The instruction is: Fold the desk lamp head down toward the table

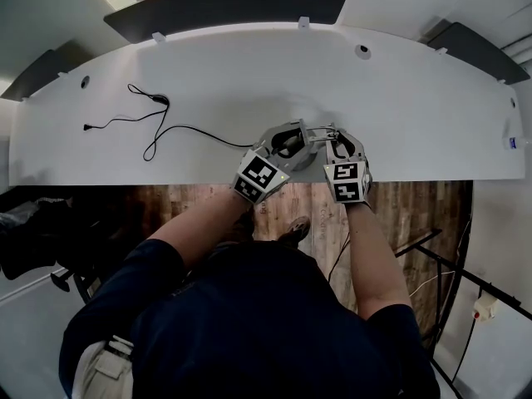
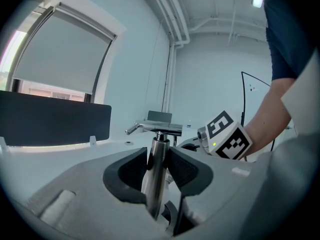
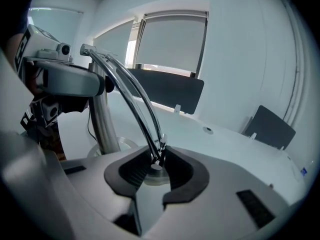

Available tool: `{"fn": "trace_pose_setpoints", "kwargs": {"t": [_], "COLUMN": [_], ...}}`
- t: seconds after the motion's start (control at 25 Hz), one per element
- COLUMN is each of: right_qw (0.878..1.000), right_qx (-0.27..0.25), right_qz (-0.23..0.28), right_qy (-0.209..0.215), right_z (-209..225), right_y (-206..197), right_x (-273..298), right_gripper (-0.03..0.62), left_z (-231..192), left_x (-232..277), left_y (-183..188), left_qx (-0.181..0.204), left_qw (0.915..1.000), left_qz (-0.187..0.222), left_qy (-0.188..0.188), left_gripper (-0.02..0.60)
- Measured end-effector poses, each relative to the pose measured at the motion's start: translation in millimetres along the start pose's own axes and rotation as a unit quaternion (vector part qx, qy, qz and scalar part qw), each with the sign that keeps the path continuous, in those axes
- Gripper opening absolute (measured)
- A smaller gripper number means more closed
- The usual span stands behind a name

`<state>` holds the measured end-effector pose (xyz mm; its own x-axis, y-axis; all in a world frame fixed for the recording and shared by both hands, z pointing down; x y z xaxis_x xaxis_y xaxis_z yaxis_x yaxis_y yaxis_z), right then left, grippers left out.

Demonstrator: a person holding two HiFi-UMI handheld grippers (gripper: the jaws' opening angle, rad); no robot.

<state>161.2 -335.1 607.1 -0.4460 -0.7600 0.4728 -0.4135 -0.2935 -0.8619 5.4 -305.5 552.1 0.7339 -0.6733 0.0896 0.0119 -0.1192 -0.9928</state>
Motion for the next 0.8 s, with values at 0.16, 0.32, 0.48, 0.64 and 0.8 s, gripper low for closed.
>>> {"fn": "trace_pose_setpoints", "kwargs": {"t": [0.16, 0.32, 0.48, 0.64, 0.8], "right_qw": [1.000, 0.998, 0.998, 0.998, 0.992], "right_qx": [-0.007, -0.057, -0.051, -0.009, 0.053], "right_qz": [0.002, 0.001, 0.023, 0.066, 0.113], "right_qy": [0.002, 0.000, -0.008, -0.006, 0.006], "right_z": [-0.3, -1.5, -4.0, -12.5, -25.8], "right_y": [-1.0, 7.9, 22.9, 46.3, 69.5], "right_x": [0.5, -6.2, -28.8, -64.7, -107.7], "right_gripper": [0.086, 0.103, 0.117, 0.114, 0.106], "left_z": [1.2, 2.0, 3.2, 7.8, 33.8], "left_x": [0.4, -0.5, -12.5, -33.0, -49.7], "left_y": [1.2, 1.5, 5.5, 23.2, 56.2], "left_qx": [0.005, 0.018, 0.029, 0.016, 0.000], "left_qw": [1.0000, 0.9995, 0.9989, 0.9994, 0.9998], "left_qz": [-0.005, -0.027, -0.036, -0.023, 0.019], "left_qy": [0.001, -0.002, 0.005, 0.021, -0.008], "left_gripper": [0.127, 0.129, 0.130, 0.130, 0.130]}}
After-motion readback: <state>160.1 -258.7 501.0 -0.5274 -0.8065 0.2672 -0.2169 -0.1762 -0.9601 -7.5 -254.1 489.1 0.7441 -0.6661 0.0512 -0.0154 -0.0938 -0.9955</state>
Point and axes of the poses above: the fingertips, and each gripper's own axes: x forward along the fingers, z to its right, y out of its top, the point moved 8 cm from there along -x, backward along the fingers, and after that the axes turned 9 degrees about z, right-handed, at the moved point
